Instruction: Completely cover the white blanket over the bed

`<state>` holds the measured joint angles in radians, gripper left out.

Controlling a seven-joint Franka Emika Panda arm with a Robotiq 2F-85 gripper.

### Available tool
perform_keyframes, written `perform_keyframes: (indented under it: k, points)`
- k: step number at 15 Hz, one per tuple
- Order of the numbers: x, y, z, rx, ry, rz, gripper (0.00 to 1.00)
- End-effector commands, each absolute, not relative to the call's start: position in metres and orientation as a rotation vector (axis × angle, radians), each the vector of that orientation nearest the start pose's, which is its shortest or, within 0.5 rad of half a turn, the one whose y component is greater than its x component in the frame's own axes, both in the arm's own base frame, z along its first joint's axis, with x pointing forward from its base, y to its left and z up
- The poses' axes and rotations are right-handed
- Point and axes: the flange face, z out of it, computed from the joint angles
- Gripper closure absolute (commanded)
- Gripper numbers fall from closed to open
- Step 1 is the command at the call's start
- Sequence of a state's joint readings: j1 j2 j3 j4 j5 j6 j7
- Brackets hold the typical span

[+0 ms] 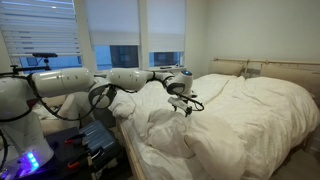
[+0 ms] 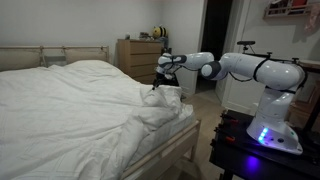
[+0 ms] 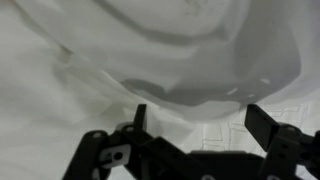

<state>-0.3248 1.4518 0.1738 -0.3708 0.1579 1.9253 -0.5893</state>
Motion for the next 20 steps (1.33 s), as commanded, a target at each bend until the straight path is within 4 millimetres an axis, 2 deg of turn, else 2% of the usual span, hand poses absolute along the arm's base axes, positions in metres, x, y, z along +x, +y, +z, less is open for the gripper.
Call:
perform_keyframes:
  k: [1, 6, 7, 8, 9, 17, 20]
  points:
    - [0.784, -0.204, 0.180, -2.833, -0.375, -0.261, 0.00]
    - [0.765, -0.208, 0.173, -2.790, -0.395, -0.043, 0.00]
    - [0.762, -0.211, 0.172, -2.781, -0.396, -0.011, 0.25]
    - [0.759, -0.213, 0.172, -2.783, -0.380, 0.019, 0.26]
    - [0.756, -0.215, 0.171, -2.779, -0.371, 0.050, 0.32]
    - [0.724, -0.237, 0.182, -2.757, -0.294, 0.346, 0.95]
    - [0.715, -0.244, 0.189, -2.742, -0.287, 0.411, 1.00]
